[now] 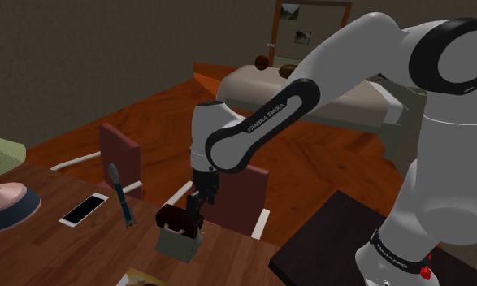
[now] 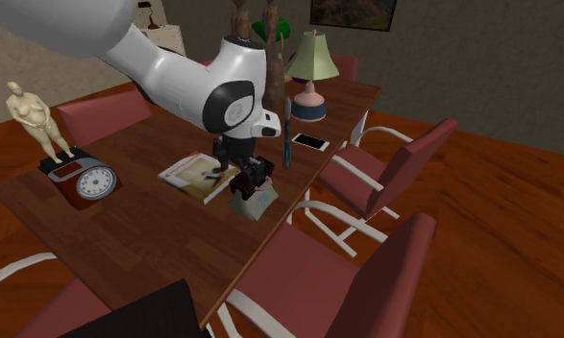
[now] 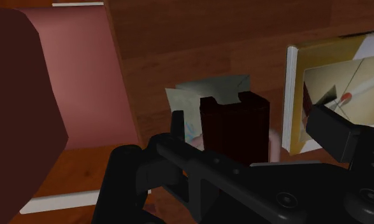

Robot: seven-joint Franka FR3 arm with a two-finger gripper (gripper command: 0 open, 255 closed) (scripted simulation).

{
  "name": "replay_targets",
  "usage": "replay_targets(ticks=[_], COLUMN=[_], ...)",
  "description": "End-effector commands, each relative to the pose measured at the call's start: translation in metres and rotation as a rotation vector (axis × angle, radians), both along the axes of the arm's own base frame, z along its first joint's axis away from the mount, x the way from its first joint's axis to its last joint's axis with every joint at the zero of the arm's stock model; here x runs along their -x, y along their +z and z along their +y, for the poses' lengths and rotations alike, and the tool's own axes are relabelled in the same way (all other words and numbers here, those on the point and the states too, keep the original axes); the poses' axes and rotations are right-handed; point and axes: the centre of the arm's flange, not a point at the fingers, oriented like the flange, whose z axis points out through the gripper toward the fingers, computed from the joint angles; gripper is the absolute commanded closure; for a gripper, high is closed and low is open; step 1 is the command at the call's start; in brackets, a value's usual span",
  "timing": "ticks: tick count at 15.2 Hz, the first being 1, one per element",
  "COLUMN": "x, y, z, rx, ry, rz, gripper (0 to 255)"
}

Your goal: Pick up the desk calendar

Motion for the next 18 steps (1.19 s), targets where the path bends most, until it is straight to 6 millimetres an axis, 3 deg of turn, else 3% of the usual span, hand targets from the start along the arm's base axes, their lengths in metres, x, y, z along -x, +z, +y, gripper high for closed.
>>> replay_targets(ticks=[1,10,11,18], x=[-0.004,-0.004,-0.004,-0.003], y=[-0.011,-0.051,-0.052,-0.052], z=[0.017,0.017,0.017,0.018], rx=[-0.005,-0.005,-0.005,-0.005], ry=[0.014,0.014,0.014,0.014], rz=[0.001,0.001,0.001,0.001], gripper=[0,0,255,255])
